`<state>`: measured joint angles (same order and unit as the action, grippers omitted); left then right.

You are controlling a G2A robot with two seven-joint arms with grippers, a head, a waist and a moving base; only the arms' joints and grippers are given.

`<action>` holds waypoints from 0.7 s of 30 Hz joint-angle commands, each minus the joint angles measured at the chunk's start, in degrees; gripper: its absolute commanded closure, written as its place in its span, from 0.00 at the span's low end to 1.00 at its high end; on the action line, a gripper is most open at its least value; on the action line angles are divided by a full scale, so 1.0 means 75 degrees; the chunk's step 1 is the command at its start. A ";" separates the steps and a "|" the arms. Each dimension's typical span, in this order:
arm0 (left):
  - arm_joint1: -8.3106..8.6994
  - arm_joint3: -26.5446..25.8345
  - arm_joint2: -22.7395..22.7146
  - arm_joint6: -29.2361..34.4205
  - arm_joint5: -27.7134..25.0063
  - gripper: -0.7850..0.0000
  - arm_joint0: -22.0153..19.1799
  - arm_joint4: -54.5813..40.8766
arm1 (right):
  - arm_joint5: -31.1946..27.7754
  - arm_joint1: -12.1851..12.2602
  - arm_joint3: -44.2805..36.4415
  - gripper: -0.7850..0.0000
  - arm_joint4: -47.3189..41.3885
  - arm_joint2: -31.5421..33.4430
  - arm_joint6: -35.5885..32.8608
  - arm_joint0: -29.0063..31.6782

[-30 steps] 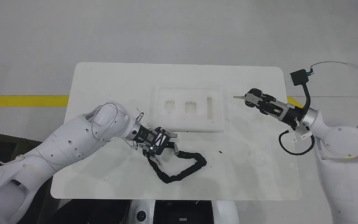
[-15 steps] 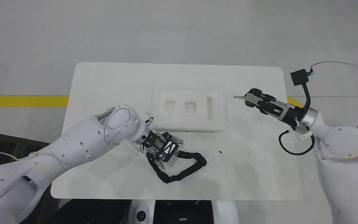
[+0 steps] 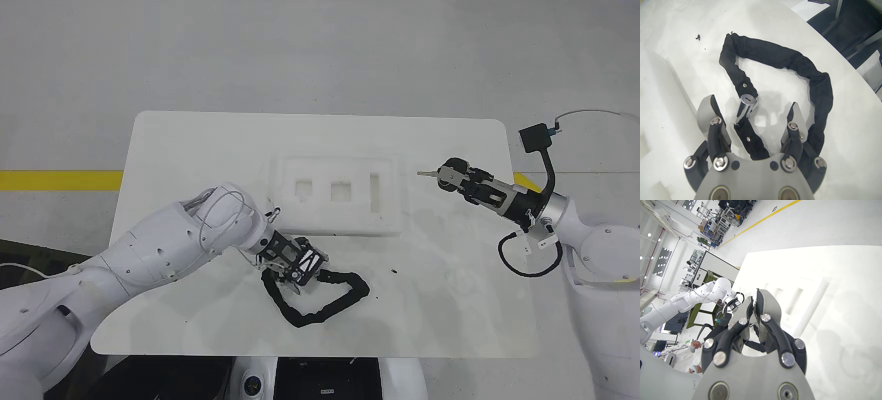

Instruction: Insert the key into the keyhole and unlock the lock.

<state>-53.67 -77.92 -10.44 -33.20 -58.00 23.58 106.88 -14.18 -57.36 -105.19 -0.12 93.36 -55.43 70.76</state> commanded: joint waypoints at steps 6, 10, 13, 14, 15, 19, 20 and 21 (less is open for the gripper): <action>-0.0164 0.0288 0.0066 -0.0061 0.0000 0.40 -0.0059 0.0027 | 0.0000 0.0000 0.0000 1.00 0.0000 0.0000 0.0000 0.0000; -0.0229 0.0417 0.0077 -0.0092 0.0000 0.53 -0.0075 0.0037 | 0.0000 0.0000 0.0000 1.00 0.0000 0.0000 0.0000 0.0000; -0.0265 0.0526 0.0056 -0.0129 0.0000 0.59 -0.0088 0.0010 | 0.0000 0.0000 0.0000 1.00 0.0000 0.0000 0.0000 0.0000; -0.0275 0.0555 0.0048 -0.0140 0.0000 0.64 -0.0089 -0.0002 | 0.0000 0.0000 0.0000 1.00 0.0000 0.0000 0.0000 0.0000; -0.0283 0.0582 0.0035 -0.0145 0.0000 0.70 -0.0092 -0.0012 | 0.0000 0.0000 0.0000 1.00 0.0000 0.0000 0.0000 0.0000; -0.0311 0.0657 -0.0006 -0.0193 0.0000 0.88 -0.0081 -0.0067 | 0.0000 0.0000 0.0000 1.00 0.0000 0.0000 0.0000 0.0000; -0.0314 0.0674 -0.0033 -0.0256 0.0000 0.91 -0.0071 -0.0123 | 0.0000 0.0000 0.0000 1.00 0.0000 0.0000 0.0000 0.0000; -0.0316 0.0688 -0.0057 -0.0300 0.0000 0.96 -0.0066 -0.0150 | 0.0000 0.0000 0.0000 1.00 0.0000 0.0000 0.0000 0.0000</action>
<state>-56.03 -72.84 -10.72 -35.13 -58.00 23.05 105.96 -14.18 -57.36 -105.19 -0.12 93.36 -55.43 70.76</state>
